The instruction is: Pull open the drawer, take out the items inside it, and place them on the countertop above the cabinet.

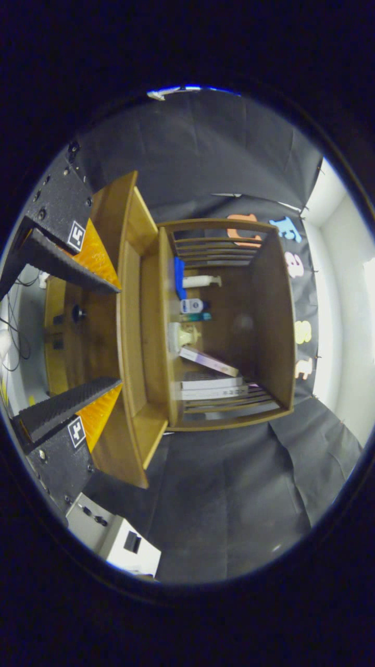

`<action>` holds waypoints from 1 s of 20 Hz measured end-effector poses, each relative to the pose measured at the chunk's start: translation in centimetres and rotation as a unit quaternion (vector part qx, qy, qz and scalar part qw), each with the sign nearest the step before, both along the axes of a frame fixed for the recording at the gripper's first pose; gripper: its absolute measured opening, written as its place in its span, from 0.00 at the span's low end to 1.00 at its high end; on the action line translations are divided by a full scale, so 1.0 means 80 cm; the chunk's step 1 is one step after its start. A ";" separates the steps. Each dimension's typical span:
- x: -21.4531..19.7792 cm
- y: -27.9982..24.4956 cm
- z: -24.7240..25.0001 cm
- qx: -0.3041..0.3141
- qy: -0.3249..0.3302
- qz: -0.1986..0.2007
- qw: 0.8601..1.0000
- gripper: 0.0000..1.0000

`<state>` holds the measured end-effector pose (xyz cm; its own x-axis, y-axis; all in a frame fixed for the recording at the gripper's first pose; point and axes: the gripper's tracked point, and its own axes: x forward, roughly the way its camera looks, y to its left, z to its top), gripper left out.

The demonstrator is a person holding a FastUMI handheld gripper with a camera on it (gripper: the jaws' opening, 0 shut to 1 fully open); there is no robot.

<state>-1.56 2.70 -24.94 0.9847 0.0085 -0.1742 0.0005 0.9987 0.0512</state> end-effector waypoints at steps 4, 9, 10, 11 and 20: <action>0.013 0.007 -0.037 -0.019 0.023 -0.001 1.000 1.00; 0.031 0.020 -0.068 -0.026 0.049 0.001 0.998 1.00; 0.035 0.022 -0.071 -0.025 0.051 0.000 0.998 1.00; 0.039 0.023 -0.073 -0.026 0.052 -0.001 0.998 1.00; 0.048 0.018 -0.072 -0.028 0.049 -0.016 0.998 1.00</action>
<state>2.31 4.11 -30.69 0.9624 -0.0361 -0.2694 0.0357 0.9993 -0.0065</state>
